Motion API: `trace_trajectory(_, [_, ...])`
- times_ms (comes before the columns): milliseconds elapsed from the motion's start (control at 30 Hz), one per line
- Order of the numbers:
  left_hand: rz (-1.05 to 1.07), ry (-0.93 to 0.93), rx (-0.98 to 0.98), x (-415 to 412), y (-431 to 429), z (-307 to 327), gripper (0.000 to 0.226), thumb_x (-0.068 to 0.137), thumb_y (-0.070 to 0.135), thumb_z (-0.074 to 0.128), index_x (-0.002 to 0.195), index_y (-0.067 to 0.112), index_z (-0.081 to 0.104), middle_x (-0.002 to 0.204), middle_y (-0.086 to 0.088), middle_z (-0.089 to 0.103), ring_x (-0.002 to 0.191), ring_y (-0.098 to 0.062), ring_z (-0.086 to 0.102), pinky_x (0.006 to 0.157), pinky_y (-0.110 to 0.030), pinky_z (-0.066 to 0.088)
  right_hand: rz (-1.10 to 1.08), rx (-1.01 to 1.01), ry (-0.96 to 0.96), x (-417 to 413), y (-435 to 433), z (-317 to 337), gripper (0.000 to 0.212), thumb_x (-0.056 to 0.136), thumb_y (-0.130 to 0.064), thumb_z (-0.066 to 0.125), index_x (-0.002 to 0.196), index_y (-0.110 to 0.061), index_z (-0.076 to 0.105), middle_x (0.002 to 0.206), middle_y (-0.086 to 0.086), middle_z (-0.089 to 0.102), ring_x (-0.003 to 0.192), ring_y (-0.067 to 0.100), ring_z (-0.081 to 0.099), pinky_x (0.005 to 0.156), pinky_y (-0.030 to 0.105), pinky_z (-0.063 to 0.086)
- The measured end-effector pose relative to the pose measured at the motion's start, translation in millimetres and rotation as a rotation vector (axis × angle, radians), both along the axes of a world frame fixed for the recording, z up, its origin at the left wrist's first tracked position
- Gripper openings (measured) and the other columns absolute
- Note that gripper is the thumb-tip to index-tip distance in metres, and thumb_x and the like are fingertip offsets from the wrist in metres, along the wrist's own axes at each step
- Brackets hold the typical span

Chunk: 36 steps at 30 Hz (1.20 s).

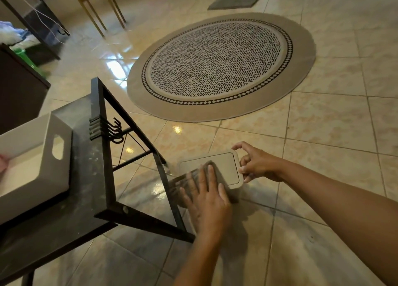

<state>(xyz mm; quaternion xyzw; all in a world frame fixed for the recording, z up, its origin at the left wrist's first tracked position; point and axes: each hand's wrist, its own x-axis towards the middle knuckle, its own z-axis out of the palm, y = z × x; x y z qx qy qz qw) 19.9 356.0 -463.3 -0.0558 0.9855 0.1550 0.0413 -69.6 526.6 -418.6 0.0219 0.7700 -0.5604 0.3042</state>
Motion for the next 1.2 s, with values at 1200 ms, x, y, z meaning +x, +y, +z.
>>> trace_trajectory(1200, [-0.26,-0.12,0.023,-60,8,21,0.06,0.106,0.042,0.02,0.157,0.034,-0.01,0.161,0.006,-0.027,0.145,-0.026,-0.033,0.116,-0.049,-0.021,0.136,0.022,-0.062,-3,9,-4,0.094,0.086,0.01,0.065,0.155,-0.034,0.02,0.087,0.011,0.053,0.074,0.018,0.058,0.069,0.031,0.059])
